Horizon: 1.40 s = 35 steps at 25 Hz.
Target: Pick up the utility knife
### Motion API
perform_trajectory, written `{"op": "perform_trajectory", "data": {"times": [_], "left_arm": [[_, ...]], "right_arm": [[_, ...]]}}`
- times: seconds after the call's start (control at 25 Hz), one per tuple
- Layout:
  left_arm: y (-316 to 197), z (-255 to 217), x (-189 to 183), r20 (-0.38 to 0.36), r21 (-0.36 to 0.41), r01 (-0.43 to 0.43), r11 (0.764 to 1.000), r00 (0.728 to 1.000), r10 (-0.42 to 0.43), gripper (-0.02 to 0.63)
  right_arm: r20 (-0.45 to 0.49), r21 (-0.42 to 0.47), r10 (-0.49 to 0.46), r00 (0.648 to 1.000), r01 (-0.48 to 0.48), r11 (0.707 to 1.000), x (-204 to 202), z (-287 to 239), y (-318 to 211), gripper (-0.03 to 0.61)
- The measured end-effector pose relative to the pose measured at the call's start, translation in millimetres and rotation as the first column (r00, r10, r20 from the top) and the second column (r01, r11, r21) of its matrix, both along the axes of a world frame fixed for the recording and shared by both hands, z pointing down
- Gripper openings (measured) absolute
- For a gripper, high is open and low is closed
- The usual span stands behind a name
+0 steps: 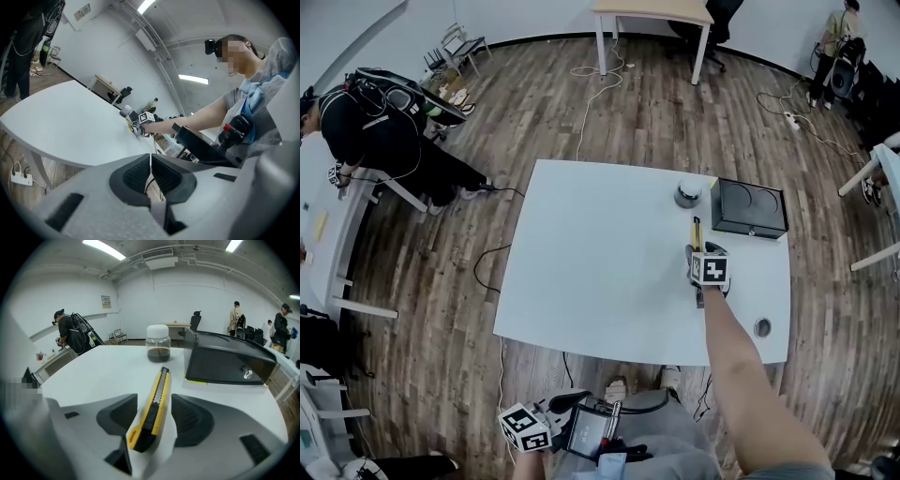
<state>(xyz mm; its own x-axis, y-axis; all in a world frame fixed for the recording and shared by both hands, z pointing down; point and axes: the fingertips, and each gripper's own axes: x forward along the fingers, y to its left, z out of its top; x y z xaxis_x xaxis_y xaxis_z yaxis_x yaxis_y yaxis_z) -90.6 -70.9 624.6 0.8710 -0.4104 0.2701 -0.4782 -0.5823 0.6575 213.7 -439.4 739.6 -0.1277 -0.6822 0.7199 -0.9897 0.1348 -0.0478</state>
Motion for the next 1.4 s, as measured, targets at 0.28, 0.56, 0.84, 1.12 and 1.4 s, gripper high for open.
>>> {"op": "perform_trajectory", "data": {"times": [0.28, 0.56, 0.84, 1.12, 1.4], "left_arm": [[2, 1, 8, -0.044, -0.016, -0.007, 1.000, 0.999, 0.006, 0.018], [-2, 0, 8, -0.042, -0.019, 0.001, 1.000, 0.999, -0.002, 0.018], [-2, 0, 12, -0.044, -0.017, -0.004, 1.000, 0.999, 0.004, 0.018], [-6, -4, 14, -0.049, -0.007, -0.008, 1.000, 0.999, 0.008, 0.018], [-4, -5, 19, -0.052, -0.002, -0.023, 1.000, 0.998, 0.023, 0.018]], "right_arm": [[-0.025, -0.021, 0.017, 1.000, -0.018, 1.000, 6, 7, 4, 0.202], [-0.013, -0.021, 0.021, 1.000, -0.021, 1.000, 6, 10, 5, 0.202], [0.009, -0.023, -0.051, 0.999, 0.051, 0.998, 2, 7, 6, 0.165], [-0.019, -0.053, -0.200, 0.980, 0.199, 0.979, -1, 11, 17, 0.142], [-0.058, -0.053, -0.338, 0.939, 0.335, 0.941, -14, 10, 37, 0.133]]}}
